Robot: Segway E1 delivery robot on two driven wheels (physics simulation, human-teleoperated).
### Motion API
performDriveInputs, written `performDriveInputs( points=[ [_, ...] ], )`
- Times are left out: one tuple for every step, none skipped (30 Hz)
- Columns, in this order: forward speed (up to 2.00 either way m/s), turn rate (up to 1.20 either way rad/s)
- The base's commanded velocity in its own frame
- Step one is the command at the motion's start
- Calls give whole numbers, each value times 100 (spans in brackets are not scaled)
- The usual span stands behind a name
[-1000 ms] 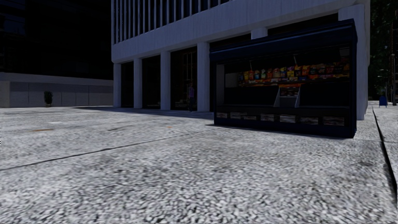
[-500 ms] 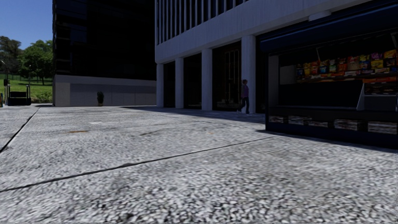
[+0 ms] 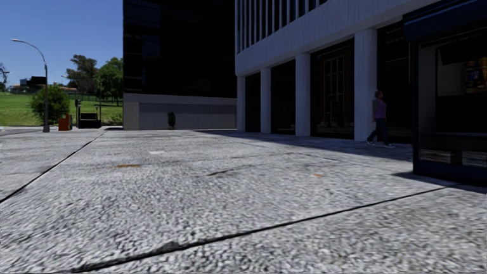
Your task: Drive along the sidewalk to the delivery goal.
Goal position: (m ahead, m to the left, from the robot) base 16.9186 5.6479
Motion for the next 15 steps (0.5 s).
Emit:
performDriveInputs(
  points=[
    [200,39],
    [200,39],
    [200,36],
    [200,32],
    [200,28],
    [200,28],
    [200,25],
    [200,24],
    [200,24],
    [200,24],
    [200,24],
    [200,24],
    [200,25],
    [200,25],
    [200,31]
  ],
)
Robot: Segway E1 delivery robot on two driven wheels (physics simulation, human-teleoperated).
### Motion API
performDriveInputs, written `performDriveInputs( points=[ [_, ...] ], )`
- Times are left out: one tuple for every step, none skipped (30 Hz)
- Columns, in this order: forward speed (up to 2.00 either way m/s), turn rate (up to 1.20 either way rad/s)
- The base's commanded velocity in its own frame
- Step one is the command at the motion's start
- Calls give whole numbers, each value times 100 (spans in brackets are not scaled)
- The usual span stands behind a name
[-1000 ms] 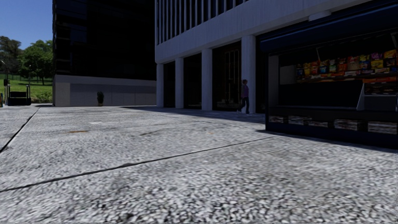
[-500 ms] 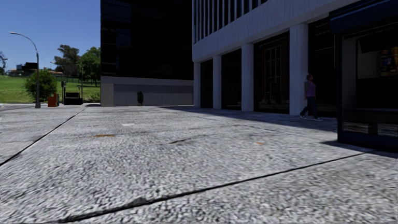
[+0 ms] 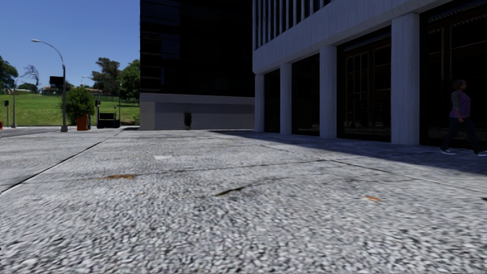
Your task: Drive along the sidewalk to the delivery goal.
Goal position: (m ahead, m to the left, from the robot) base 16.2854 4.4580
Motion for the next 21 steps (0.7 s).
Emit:
performDriveInputs(
  points=[
    [200,34],
    [200,36],
    [200,36],
    [200,37],
    [200,37],
    [200,37],
    [200,38],
    [200,42],
    [200,45],
    [200,45],
    [200,46],
    [200,46],
    [200,46],
    [200,46],
    [200,46],
    [200,46],
    [200,46],
    [200,46],
    [200,46],
    [200,46],
    [200,46]
  ],
)
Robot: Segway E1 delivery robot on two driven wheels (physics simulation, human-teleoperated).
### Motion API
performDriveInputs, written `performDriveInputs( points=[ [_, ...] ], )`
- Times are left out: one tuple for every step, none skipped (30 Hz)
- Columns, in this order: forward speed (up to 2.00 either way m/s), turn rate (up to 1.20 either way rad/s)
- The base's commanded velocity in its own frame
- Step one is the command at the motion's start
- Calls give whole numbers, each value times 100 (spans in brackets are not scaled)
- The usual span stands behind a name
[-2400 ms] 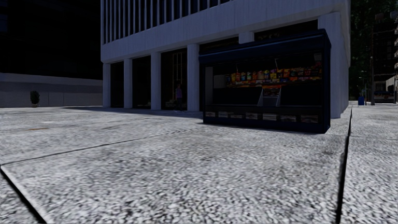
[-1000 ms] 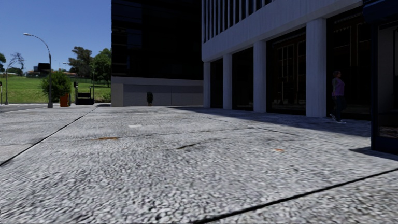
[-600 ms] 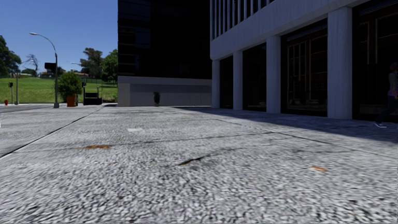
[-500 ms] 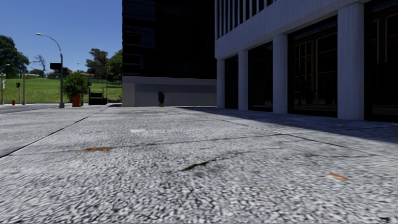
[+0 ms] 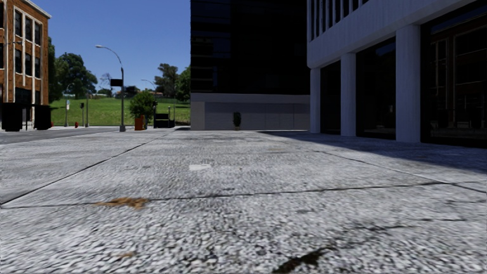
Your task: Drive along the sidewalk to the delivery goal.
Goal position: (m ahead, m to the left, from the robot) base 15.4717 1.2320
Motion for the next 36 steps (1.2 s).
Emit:
performDriveInputs(
  points=[
    [200,46],
    [200,46],
    [200,46],
    [200,46],
    [200,46],
    [200,46],
    [200,37],
    [200,26],
    [200,19],
    [200,19],
    [200,11],
    [200,0],
    [200,0],
    [200,0],
    [200,0],
    [200,0],
    [200,0],
    [200,0],
    [200,0],
    [200,0],
    [200,0],
    [200,0],
    [200,0],
    [200,0],
    [200,0],
    [200,0],
    [200,0],
    [200,0],
    [200,0],
    [200,0],
    [200,0],
    [200,0],
    [200,0],
    [200,0],
    [200,0],
    [200,0]
  ],
)
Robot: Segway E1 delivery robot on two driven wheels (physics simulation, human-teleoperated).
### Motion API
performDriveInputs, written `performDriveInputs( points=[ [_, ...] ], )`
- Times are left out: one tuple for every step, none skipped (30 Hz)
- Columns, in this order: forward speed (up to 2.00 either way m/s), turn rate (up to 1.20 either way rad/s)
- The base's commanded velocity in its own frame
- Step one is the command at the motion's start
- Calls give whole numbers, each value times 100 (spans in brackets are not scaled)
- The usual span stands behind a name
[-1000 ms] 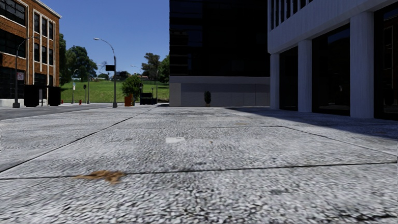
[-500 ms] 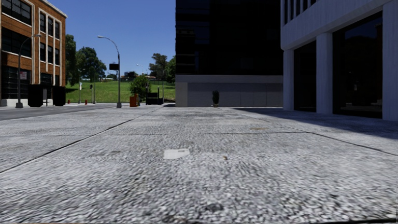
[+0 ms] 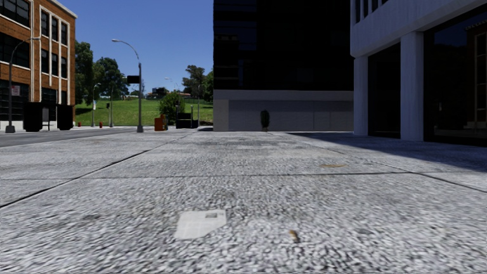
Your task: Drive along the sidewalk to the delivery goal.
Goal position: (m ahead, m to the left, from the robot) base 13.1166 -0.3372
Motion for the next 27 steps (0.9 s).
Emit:
performDriveInputs(
  points=[
    [200,0],
    [200,0],
    [200,0],
    [200,0],
    [200,0],
    [200,0],
    [200,0],
    [200,0],
    [200,0],
    [200,0],
    [200,0],
    [200,0],
    [200,0],
    [200,0],
    [200,0],
    [200,0],
    [200,0],
    [200,8],
    [200,8],
    [200,10],
    [200,11],
    [200,11],
    [200,11],
    [200,11],
    [200,11],
    [200,11],
    [200,11]
  ],
)
